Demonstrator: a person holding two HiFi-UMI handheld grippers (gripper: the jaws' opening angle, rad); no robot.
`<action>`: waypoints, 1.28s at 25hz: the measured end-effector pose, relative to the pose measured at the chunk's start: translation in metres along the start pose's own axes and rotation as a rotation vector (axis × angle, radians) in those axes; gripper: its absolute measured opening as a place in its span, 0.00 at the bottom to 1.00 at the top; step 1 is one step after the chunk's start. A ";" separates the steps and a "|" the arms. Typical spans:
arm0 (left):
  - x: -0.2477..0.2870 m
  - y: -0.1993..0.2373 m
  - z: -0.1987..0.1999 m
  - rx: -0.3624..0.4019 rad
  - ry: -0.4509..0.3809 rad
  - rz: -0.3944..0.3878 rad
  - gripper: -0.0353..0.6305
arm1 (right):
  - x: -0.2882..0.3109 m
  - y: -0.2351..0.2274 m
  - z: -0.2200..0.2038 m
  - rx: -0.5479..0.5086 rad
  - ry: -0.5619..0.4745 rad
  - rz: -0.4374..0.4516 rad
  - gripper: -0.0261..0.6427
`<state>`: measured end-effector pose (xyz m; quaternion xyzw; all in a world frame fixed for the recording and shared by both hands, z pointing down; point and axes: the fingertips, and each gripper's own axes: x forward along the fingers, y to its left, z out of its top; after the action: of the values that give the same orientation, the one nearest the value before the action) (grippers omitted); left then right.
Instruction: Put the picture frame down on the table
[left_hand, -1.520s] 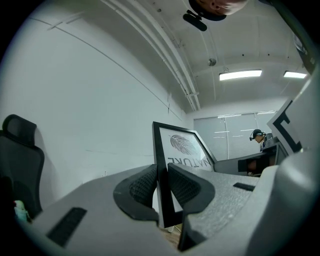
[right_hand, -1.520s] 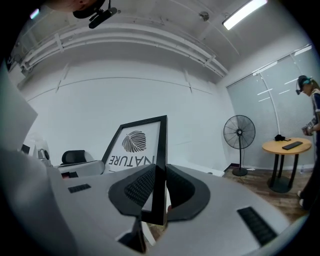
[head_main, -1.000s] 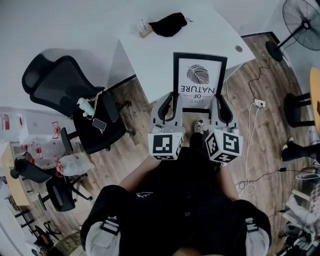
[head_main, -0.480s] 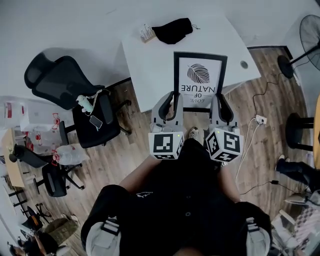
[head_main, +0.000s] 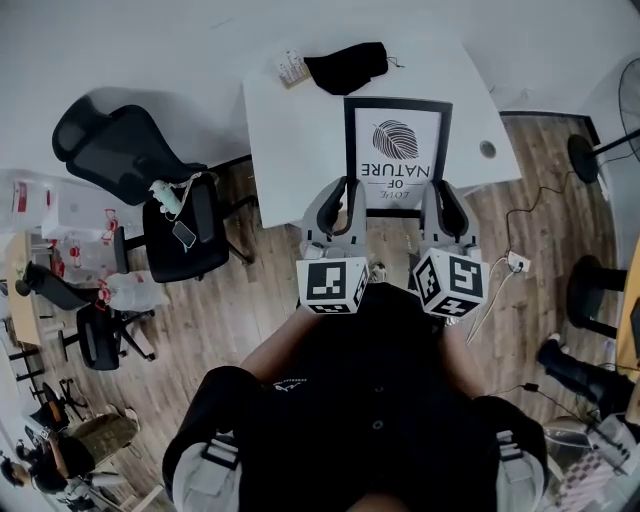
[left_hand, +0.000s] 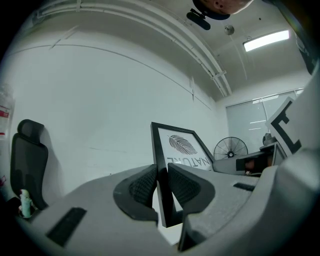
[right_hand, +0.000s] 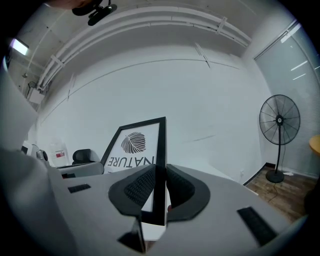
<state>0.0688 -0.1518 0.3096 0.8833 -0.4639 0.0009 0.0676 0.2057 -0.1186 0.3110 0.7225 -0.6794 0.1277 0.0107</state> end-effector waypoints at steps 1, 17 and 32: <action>0.003 -0.003 0.000 -0.001 -0.002 0.006 0.16 | 0.002 -0.005 0.001 -0.001 0.000 0.007 0.14; 0.028 -0.004 -0.024 -0.026 0.045 0.071 0.17 | 0.034 -0.024 -0.012 -0.014 0.054 0.077 0.14; 0.127 0.045 -0.054 -0.088 0.134 0.065 0.17 | 0.144 -0.039 -0.027 -0.031 0.168 0.056 0.14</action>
<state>0.1080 -0.2746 0.3770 0.8619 -0.4863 0.0418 0.1371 0.2462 -0.2517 0.3724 0.6895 -0.6981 0.1775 0.0752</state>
